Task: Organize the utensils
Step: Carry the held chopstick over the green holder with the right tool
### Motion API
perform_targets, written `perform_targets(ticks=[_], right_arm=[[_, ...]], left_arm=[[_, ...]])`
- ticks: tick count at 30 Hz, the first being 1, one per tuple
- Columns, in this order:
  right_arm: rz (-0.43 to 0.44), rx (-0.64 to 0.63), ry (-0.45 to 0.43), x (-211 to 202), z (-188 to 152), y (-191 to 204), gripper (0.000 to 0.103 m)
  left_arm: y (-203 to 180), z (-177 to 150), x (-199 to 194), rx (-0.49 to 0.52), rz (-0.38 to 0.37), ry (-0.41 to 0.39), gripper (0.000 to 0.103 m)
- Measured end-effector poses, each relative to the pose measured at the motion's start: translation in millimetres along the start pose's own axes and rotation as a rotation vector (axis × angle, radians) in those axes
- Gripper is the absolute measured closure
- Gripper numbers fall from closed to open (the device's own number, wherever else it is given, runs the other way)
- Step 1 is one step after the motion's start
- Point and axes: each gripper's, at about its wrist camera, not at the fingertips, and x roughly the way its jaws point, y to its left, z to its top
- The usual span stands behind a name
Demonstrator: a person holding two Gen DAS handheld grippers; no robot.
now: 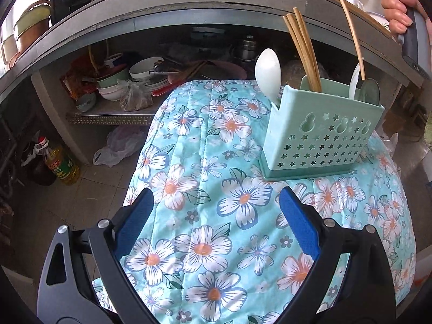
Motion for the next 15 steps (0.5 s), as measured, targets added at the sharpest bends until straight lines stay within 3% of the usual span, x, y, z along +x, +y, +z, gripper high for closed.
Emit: perform_targets(ticks=[15], right_arm=[[-0.065, -0.043, 0.025, 31.4, -20.7, -10.1, 0.096]], left_arm=[[9.8, -0.5, 5.3, -0.03, 0.011, 0.025, 0.013]])
